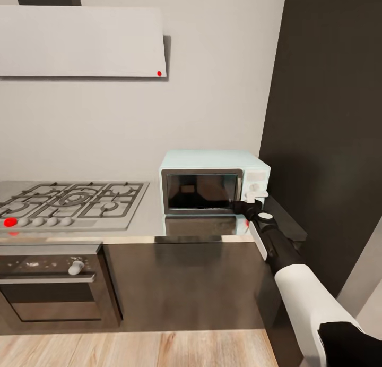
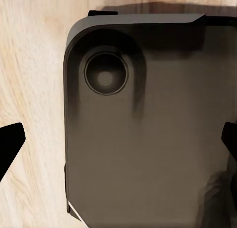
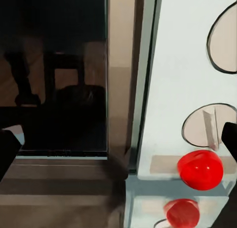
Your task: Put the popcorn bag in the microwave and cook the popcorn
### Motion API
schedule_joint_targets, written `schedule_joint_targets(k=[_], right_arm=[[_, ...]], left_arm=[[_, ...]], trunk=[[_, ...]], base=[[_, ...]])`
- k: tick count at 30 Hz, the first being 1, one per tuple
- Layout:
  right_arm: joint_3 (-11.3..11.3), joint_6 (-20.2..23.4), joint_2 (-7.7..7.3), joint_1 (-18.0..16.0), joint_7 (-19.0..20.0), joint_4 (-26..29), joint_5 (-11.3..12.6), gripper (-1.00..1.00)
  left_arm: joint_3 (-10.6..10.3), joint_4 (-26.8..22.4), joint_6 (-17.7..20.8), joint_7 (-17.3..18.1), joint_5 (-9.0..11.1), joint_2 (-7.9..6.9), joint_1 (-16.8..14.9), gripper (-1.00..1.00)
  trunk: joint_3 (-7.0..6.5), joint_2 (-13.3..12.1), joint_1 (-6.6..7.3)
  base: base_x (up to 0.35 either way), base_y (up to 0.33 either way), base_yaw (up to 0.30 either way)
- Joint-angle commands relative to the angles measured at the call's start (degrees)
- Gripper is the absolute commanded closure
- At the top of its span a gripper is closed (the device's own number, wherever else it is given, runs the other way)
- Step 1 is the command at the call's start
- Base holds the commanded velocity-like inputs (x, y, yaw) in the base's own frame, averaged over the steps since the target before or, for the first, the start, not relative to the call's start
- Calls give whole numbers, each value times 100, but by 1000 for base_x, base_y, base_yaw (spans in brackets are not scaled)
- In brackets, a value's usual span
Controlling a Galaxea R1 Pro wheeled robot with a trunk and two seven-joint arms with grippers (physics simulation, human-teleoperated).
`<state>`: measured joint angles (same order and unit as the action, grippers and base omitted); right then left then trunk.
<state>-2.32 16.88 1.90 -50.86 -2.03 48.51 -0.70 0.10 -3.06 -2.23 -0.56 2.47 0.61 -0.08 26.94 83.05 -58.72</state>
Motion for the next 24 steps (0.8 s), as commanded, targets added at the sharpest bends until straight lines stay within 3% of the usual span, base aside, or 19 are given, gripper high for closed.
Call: schedule_joint_targets(k=[1, 6, 24], right_arm=[[-12, 35, 0, -2, -30, 9, -8, -100], [-14, 35, 2, -2, -200, 9, 2, -100], [-29, 33, 29, -2, -151, -25, 16, -100]], left_arm=[[-2, -1, -14, -6, 26, 1, -1, -100], [-2, -1, -14, -6, 26, 1, -1, -100], [-2, -1, -14, -6, 26, 1, -1, -100]], trunk=[[6, 3, 0], [6, 3, 0], [6, 3, 0]], base=[[91, 0, 0], [100, 0, 0], [33, 0, 0]])
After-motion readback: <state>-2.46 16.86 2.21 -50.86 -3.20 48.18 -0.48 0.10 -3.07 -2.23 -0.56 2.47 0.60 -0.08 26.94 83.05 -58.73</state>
